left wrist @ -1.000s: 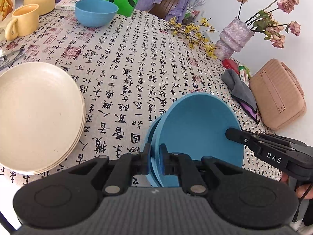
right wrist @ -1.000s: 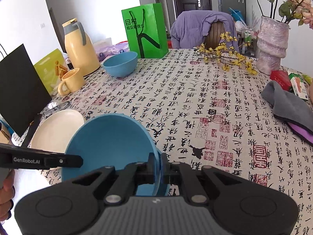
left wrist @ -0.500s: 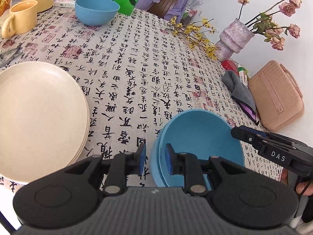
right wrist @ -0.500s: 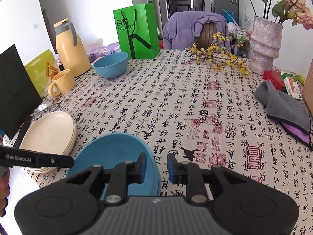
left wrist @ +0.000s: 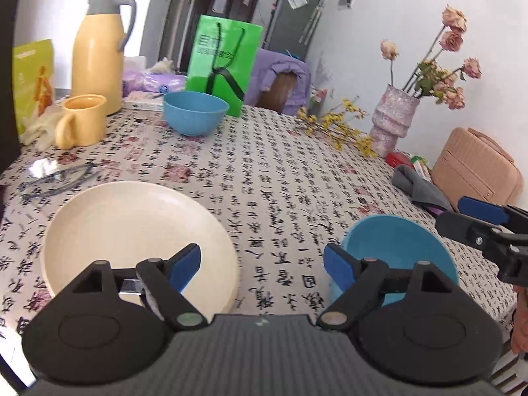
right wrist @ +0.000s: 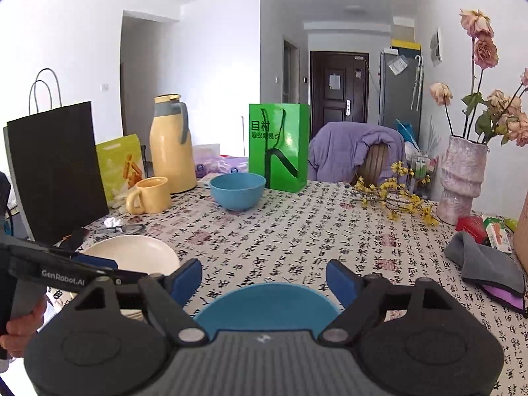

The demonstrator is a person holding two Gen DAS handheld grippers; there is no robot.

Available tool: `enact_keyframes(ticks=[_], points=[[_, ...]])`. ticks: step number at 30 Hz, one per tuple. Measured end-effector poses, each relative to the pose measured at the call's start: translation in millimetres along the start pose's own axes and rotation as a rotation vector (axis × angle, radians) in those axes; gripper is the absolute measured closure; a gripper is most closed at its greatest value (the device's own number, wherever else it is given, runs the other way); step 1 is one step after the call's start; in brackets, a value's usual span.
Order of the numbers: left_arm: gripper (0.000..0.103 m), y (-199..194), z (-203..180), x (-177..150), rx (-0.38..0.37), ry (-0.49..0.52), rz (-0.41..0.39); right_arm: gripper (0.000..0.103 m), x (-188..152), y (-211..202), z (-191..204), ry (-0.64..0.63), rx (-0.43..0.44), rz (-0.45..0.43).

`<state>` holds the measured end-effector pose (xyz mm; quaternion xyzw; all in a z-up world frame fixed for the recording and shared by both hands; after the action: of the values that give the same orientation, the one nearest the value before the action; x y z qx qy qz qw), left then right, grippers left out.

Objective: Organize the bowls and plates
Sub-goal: 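Lower the blue bowls onto the table beside the plates and open both grippers, then move both open tools toward the blue bowl by the yellow thermos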

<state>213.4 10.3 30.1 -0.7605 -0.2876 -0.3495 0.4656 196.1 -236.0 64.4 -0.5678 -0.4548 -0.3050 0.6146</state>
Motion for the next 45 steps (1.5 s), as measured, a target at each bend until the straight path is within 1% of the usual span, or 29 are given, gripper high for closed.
enact_keyframes(ticks=[3,6,8,10,13,16,20,24,27,30,32,34,36,38,40,43,45], points=[[0.011,-26,16,-16,0.076,0.027,-0.063,0.015,-14,-8,25,-0.011,-0.009,-0.045],[0.003,-51,31,-35,0.142,0.05,-0.147,0.012,-28,-16,47,-0.005,0.004,-0.08],[0.003,-63,41,-46,0.18,0.061,-0.179,0.01,-40,-22,62,-0.005,-0.004,-0.107],[0.003,-72,51,-54,0.208,0.06,-0.189,0.009,-52,-24,76,0.007,-0.032,-0.121],[0.001,-83,64,-58,0.208,0.057,-0.193,0.009,-67,-17,91,0.035,-0.053,-0.065],[0.001,-88,70,-56,0.21,0.076,-0.205,0.009,-73,-11,105,0.032,-0.077,-0.03],[0.0,-90,77,-52,0.198,0.093,-0.212,0.009,-68,-9,110,0.065,-0.076,-0.048],[0.0,-84,86,-42,0.207,0.101,-0.204,0.009,-55,-4,115,0.059,-0.065,-0.075],[0.0,-74,97,-25,0.213,0.085,-0.164,0.009,-38,8,116,0.07,-0.032,-0.063],[0.0,-64,109,2,0.171,0.073,-0.155,0.009,-11,25,109,0.111,0.002,-0.019],[0.0,-57,117,24,0.151,0.073,-0.152,0.009,12,41,100,0.152,0.045,0.032],[0.0,-49,124,46,0.162,0.06,-0.14,0.009,35,60,88,0.23,0.092,0.105],[0.0,-37,131,72,0.149,0.045,-0.139,0.009,57,85,75,0.324,0.147,0.196],[0.0,-25,137,98,0.138,0.052,-0.142,0.009,77,108,69,0.372,0.176,0.255],[0.0,-9,142,124,0.123,0.05,-0.126,0.009,95,133,67,0.381,0.196,0.296],[0.0,28,151,165,0.063,0.054,-0.063,0.009,121,175,69,0.377,0.219,0.353],[0.0,54,158,187,0.05,0.053,-0.035,0.009,138,210,67,0.402,0.199,0.373]])
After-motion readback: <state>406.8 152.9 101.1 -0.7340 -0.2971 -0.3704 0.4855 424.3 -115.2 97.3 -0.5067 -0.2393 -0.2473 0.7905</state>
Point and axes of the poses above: each gripper's, at about its wrist camera, not at the fingertips, and y roughly the way its jaws point, z to its left, x to its top, the point moved 2 cm from there along y, roughly the way its jaws point, and after that the axes turned 9 degrees about -x, right-handed, at the moved point
